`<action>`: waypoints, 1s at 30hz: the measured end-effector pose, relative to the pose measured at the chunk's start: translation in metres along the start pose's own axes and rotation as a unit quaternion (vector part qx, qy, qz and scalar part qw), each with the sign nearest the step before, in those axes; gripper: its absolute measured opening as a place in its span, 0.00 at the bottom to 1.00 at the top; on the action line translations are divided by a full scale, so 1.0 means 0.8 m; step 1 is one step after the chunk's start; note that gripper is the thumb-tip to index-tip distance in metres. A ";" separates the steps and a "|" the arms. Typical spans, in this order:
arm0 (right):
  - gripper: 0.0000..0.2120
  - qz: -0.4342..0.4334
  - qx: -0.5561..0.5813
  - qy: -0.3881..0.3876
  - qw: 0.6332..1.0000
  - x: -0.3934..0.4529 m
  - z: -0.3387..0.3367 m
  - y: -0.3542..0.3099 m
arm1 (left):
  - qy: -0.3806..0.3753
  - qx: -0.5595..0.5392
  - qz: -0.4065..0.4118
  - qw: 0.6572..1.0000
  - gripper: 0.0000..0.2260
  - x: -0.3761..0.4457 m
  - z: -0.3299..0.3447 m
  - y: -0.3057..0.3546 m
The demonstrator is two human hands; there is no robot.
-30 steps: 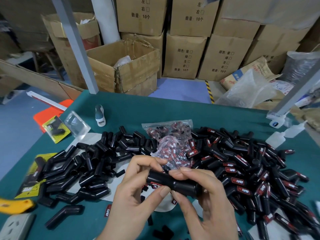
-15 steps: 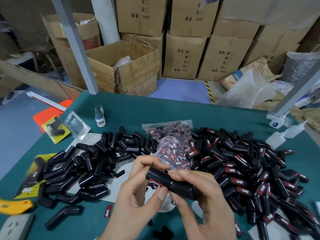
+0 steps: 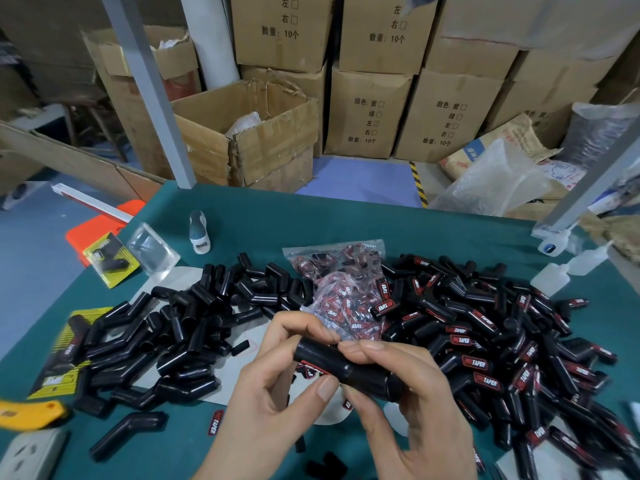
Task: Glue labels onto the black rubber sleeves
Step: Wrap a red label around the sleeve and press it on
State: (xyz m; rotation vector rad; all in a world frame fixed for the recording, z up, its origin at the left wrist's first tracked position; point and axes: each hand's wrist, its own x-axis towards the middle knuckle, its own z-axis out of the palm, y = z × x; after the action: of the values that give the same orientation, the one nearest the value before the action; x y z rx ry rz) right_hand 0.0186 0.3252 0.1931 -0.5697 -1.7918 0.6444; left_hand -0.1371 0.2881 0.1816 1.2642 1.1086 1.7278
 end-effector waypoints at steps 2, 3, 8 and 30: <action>0.29 0.003 0.000 0.001 1.000 0.001 0.000 -0.001 | 0.005 -0.003 -0.015 1.000 0.13 0.000 0.000 0.003; 0.28 0.004 0.002 0.001 1.000 0.002 0.001 -0.002 | 0.009 -0.005 -0.018 1.000 0.13 0.000 0.000 0.004; 0.29 0.015 0.008 -0.004 1.000 0.002 0.002 -0.001 | 0.026 0.013 0.005 1.000 0.09 -0.002 0.002 0.003; 0.20 0.111 -0.025 -0.026 0.993 0.008 -0.012 0.010 | 0.013 0.225 0.102 0.969 0.20 -0.011 -0.004 -0.017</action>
State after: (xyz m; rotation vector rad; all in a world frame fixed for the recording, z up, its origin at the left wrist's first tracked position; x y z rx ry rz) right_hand 0.0266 0.3365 0.1947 -0.8015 -1.8114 0.7727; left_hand -0.1370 0.2842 0.1657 1.6834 1.4886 1.6979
